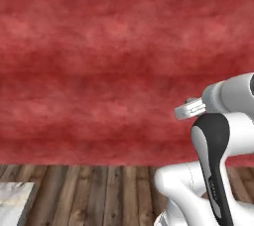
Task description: Pick the egg and butter from the fridge and place them by the bowl for mixing.
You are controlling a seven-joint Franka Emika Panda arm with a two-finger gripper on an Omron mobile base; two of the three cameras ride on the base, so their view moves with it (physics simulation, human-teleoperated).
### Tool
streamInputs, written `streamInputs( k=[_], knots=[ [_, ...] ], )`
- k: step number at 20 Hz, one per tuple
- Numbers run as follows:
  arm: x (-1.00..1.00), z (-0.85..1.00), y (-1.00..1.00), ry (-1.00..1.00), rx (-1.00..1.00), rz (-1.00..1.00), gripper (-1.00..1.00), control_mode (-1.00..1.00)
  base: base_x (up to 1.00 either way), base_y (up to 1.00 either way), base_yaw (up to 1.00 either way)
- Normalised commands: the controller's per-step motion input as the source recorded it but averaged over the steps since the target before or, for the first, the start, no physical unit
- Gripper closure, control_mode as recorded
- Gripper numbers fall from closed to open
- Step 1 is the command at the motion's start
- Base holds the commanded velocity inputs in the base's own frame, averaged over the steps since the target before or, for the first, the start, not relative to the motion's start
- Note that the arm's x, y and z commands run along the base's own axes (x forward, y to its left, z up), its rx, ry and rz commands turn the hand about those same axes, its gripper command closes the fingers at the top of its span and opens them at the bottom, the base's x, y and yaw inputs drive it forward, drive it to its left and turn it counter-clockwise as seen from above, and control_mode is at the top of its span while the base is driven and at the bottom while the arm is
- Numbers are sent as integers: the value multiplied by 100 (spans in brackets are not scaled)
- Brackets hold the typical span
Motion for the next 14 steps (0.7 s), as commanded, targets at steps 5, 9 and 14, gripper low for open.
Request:
streamInputs(
  k=[5,9,14],
  knots=[
    [0,0,0,0,0,0,100,100,49,0,81],
    [0,0,0,0,0,0,100,100,60,0,80],
    [0,0,0,0,0,0,100,100,64,0,80]
  ],
)
